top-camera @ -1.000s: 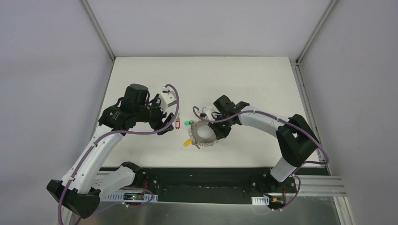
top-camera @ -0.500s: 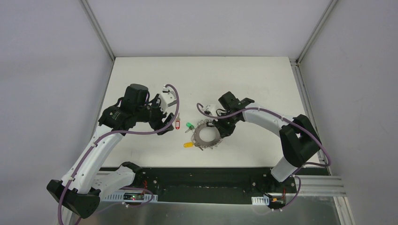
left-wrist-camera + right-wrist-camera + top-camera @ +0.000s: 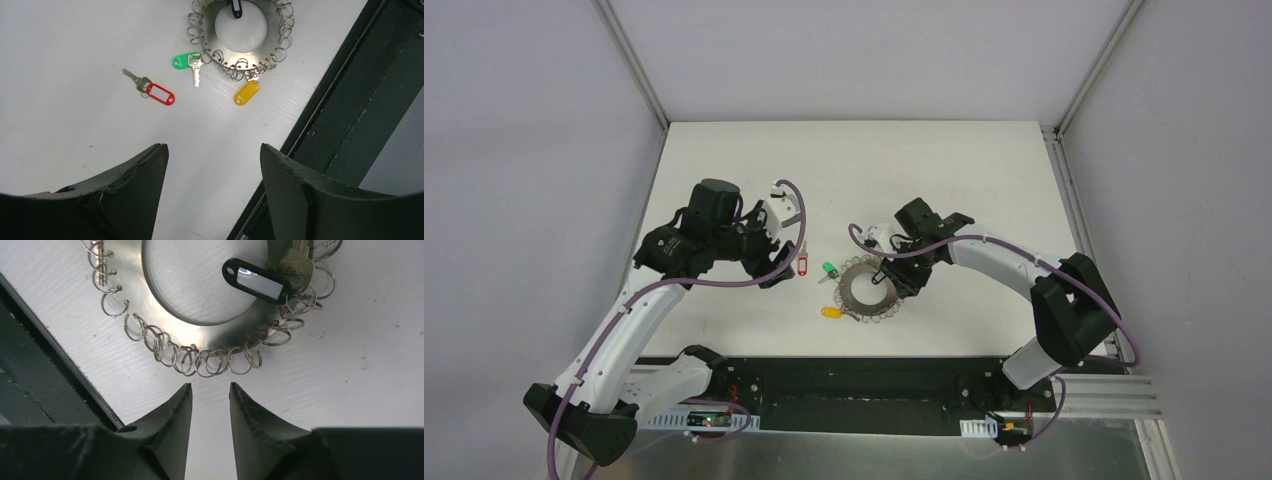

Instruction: Put the keys on the keyring

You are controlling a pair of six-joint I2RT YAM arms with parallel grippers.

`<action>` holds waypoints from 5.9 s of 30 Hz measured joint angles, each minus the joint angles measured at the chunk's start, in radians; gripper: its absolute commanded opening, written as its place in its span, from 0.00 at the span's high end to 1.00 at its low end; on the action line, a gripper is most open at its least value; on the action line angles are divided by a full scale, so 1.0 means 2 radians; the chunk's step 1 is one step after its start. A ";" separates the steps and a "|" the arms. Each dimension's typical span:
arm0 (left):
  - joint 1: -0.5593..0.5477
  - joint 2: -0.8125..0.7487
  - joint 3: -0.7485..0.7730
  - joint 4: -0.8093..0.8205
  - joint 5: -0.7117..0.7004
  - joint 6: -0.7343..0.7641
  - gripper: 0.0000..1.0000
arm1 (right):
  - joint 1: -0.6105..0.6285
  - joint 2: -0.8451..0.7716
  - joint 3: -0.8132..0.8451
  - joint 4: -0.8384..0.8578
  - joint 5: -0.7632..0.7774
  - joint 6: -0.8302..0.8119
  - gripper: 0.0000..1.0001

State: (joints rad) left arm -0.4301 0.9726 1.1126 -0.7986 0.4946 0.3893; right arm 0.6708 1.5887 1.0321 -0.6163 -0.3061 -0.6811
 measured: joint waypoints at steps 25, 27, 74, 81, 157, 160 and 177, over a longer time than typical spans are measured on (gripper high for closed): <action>0.007 -0.013 -0.008 0.000 0.001 0.000 0.30 | 0.041 0.027 -0.007 0.016 -0.074 0.027 0.73; 0.010 -0.013 -0.008 0.000 0.001 0.000 0.30 | 0.041 0.036 -0.008 0.017 -0.074 0.027 0.74; 0.013 0.070 0.067 0.015 0.085 -0.033 0.38 | -0.021 -0.075 0.174 -0.055 -0.135 -0.017 1.00; 0.000 0.116 0.145 0.077 0.131 -0.101 0.45 | -0.028 -0.076 0.250 -0.081 -0.187 -0.007 1.00; -0.109 0.195 0.186 0.057 0.121 -0.070 1.00 | -0.080 -0.079 0.227 -0.028 -0.331 0.076 0.61; -0.113 0.189 0.186 0.047 0.104 -0.059 1.00 | -0.080 -0.082 0.224 -0.014 -0.335 0.083 0.61; -0.116 0.182 0.172 0.069 0.129 -0.078 1.00 | -0.080 -0.081 0.175 0.059 -0.406 0.146 0.72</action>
State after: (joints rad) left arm -0.6617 1.3365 1.4563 -0.6605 0.7521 0.2340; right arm 0.5098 1.4265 1.3815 -0.4980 -1.1175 -0.3901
